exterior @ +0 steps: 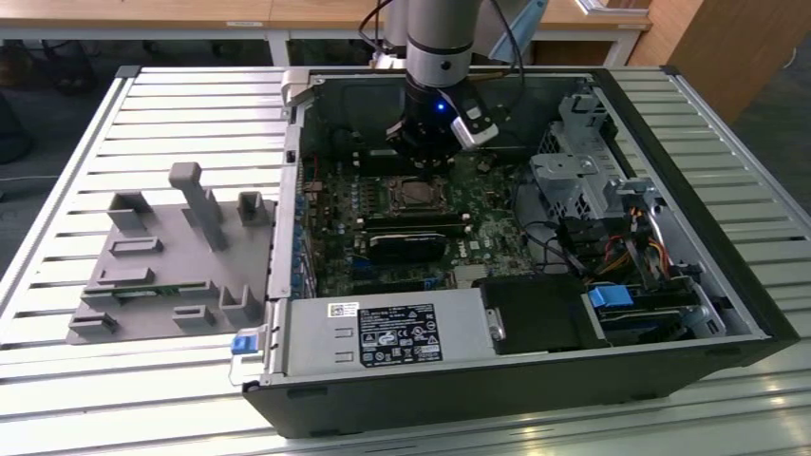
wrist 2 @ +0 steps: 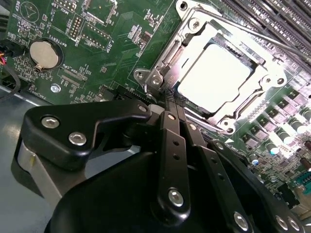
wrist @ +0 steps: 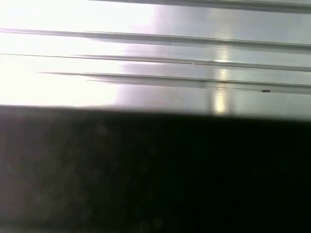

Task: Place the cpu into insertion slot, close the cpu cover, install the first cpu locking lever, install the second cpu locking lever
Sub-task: 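Install the first cpu locking lever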

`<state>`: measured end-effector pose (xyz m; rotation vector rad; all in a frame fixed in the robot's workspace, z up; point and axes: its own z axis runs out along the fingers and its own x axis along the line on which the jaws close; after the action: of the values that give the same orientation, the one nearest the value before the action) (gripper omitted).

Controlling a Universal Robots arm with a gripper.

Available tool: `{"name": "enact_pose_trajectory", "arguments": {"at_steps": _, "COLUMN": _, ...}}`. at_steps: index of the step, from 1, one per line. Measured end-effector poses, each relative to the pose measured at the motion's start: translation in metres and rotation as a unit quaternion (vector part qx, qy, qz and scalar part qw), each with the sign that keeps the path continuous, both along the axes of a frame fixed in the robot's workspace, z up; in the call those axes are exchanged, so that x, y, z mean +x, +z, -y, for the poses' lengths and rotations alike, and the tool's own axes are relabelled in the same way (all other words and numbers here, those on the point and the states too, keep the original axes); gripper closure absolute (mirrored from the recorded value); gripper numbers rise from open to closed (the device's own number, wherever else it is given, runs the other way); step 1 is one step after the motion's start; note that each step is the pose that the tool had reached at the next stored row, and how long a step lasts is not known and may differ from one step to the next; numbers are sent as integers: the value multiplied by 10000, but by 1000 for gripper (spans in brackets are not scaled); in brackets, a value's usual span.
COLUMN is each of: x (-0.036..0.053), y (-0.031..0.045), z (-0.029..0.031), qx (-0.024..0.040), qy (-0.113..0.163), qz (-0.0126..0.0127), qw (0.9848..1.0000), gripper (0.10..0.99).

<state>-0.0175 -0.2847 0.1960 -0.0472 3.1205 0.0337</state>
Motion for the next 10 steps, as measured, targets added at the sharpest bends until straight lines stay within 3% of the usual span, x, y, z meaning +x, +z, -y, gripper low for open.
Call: {"name": "enact_pose_trajectory", "arguments": {"at_steps": 10, "x": 0, "y": 167, "z": 0, "qx": -1, "qy": 0, "qz": 0, "qw": 10000, "gripper": 969}}
